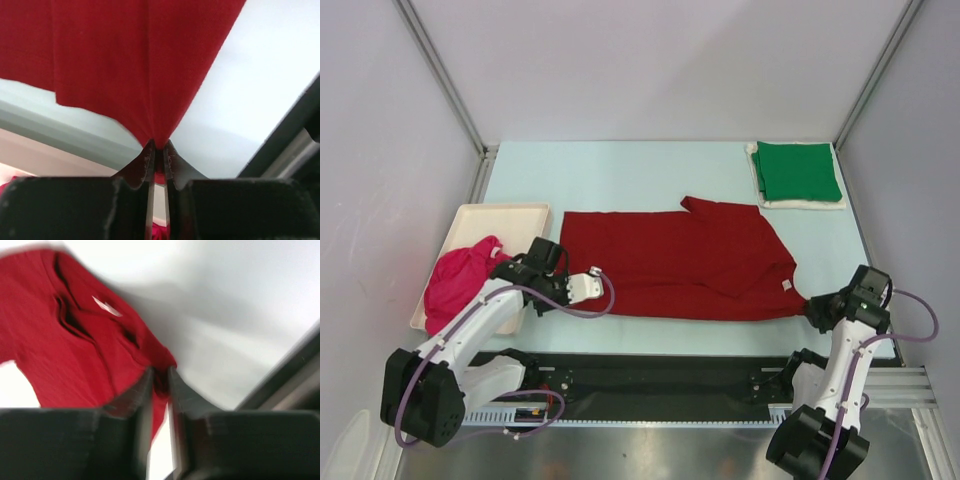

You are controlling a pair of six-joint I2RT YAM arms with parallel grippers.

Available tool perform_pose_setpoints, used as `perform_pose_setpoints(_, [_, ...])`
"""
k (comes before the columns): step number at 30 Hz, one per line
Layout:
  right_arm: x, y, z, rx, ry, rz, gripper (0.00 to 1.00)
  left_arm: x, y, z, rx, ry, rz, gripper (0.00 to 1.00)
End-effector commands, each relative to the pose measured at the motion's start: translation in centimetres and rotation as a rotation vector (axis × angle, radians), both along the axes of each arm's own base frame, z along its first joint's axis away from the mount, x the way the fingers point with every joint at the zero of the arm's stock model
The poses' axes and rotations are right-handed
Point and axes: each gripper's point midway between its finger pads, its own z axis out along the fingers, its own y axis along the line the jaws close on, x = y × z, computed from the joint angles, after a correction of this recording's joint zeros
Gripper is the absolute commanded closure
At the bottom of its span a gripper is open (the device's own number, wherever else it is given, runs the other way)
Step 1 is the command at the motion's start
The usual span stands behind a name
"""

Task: Fold and stack the t-shirts
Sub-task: Fold the tshirt

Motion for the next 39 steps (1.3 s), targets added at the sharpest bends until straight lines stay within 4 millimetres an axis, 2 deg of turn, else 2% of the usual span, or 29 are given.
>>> perform_pose_setpoints(1, [-1.9, -3.1, 1.9, -0.143, 0.088, -0.148, 0.69, -1.1, -0.4, 1.2, -0.015, 0.058, -0.088, 0.85])
perform_pose_setpoints(2, [-1.8, -4.0, 3.1, -0.183, 0.076, -0.173, 0.54, -1.9, -0.3, 1.6, -0.009, 0.094, -0.105, 0.63])
perform_pose_setpoints(4, [-0.4, -4.4, 4.5, -0.217, 0.017, -0.134, 0.50, -2.0, -0.2, 2.1, 0.005, 0.110, -0.144, 0.52])
perform_pose_setpoints(5, [1.8, -4.2, 5.8, -0.215, -0.079, -0.076, 0.48, -1.3, -0.3, 3.2, -0.003, 0.087, -0.141, 0.47])
perform_pose_setpoints(6, [2.9, -4.1, 6.7, -0.228, -0.124, -0.015, 0.46, -0.8, -0.7, 3.8, -0.030, 0.074, -0.142, 0.45])
perform_pose_setpoints(9, [6.6, -3.2, 8.9, -0.275, -0.261, 0.153, 0.43, 2.9, -2.4, 7.5, -0.166, -0.041, -0.081, 0.35])
perform_pose_setpoints(11, [9.2, -1.5, 10.1, -0.310, -0.334, 0.302, 0.40, 7.4, -3.4, 10.4, -0.266, -0.167, 0.061, 0.27])
perform_pose_setpoints(13, [12.0, -0.1, 10.4, -0.329, -0.311, 0.462, 0.40, 10.9, -3.3, 12.1, -0.305, -0.255, 0.232, 0.26])
perform_pose_setpoints(14, [13.0, 0.3, 10.2, -0.340, -0.283, 0.515, 0.41, 13.5, -3.4, 12.4, -0.316, -0.307, 0.289, 0.28])
perform_pose_setpoints(15, [14.0, 0.7, 10.0, -0.352, -0.259, 0.566, 0.40, 14.8, -3.1, 12.4, -0.312, -0.321, 0.342, 0.29])
perform_pose_setpoints(16, [16.0, 0.8, 10.0, -0.372, -0.223, 0.638, 0.41, 16.5, -2.5, 13.6, -0.305, -0.368, 0.432, 0.31])
perform_pose_setpoints(17, [17.1, 2.1, 9.8, -0.381, -0.211, 0.704, 0.41, 18.0, -2.6, 12.2, -0.286, -0.336, 0.463, 0.32])
perform_pose_setpoints(18, [18.2, 2.4, 10.0, -0.390, -0.208, 0.739, 0.41, 18.8, -2.6, 12.0, -0.282, -0.329, 0.489, 0.34])
perform_pose_setpoints(19, [19.6, 2.6, 8.1, -0.378, -0.156, 0.787, 0.43, 20.2, -2.2, 13.1, -0.277, -0.367, 0.537, 0.35])
perform_pose_setpoints(20, [21.5, 2.8, 9.5, -0.416, -0.184, 0.806, 0.46, 21.2, -2.4, 12.7, -0.277, -0.368, 0.549, 0.36])
perform_pose_setpoints(21, [22.7, 3.0, 9.1, -0.425, -0.176, 0.825, 0.49, 22.2, -2.0, 11.3, -0.238, -0.353, 0.576, 0.36])
perform_pose_setpoints(22, [23.6, 3.1, 8.9, -0.430, -0.166, 0.841, 0.53, 23.6, -2.1, 11.6, -0.236, -0.372, 0.588, 0.36])
perform_pose_setpoints(23, [25.7, 3.2, 8.4, -0.436, -0.159, 0.869, 0.60, 24.3, -1.9, 11.2, -0.215, -0.371, 0.604, 0.36])
perform_pose_setpoints(24, [26.7, 4.0, 8.2, -0.432, -0.160, 0.896, 0.64, 25.1, -1.9, 9.0, -0.179, -0.328, 0.615, 0.36])
perform_pose_setpoints(25, [27.7, 4.3, 8.2, -0.434, -0.164, 0.910, 0.66, 26.4, -1.9, 9.5, -0.176, -0.347, 0.619, 0.36])
perform_pose_setpoints(28, [31.1, 5.8, 6.5, -0.444, -0.135, 0.983, 0.67, 28.7, -1.6, 7.0, -0.142, -0.291, 0.648, 0.36])
perform_pose_setpoints(29, [31.8, 6.0, 6.1, -0.458, -0.119, 0.998, 0.66, 29.0, -1.4, 6.1, -0.132, -0.267, 0.661, 0.37])
perform_pose_setpoints(30, [33.6, 5.7, 5.2, -0.482, -0.098, 1.015, 0.65, 29.4, -1.4, 5.5, -0.133, -0.253, 0.673, 0.37])
perform_pose_setpoints(31, [33.6, 7.4, 4.3, -0.484, -0.068, 1.064, 0.64, 30.3, -1.1, 4.4, -0.126, -0.236, 0.688, 0.37])
perform_pose_setpoints(32, [34.3, 7.5, 4.1, -0.499, -0.056, 1.080, 0.63, 30.5, -0.9, 3.8, -0.118, -0.222, 0.699, 0.36])
perform_pose_setpoints(33, [35.3, 8.0, 2.7, -0.500, -0.036, 1.110, 0.62, 30.9, -0.8, 3.4, -0.117, -0.210, 0.708, 0.36])
perform_pose_setpoints(34, [35.4, 8.7, 2.1, -0.495, -0.016, 1.136, 0.61, 31.6, -0.6, 3.3, -0.115, -0.213, 0.720, 0.35])
perform_pose_setpoints(35, [35.7, 9.0, 1.2, -0.491, 0.006, 1.152, 0.59, 31.5, -0.4, 1.9, -0.093, -0.182, 0.727, 0.35])
perform_pose_setpoints(39, [36.3, 9.0, -1.3, -0.490, 0.095, 1.173, 0.54, 32.0, 0.5, -0.2, -0.063, -0.148, 0.746, 0.30])
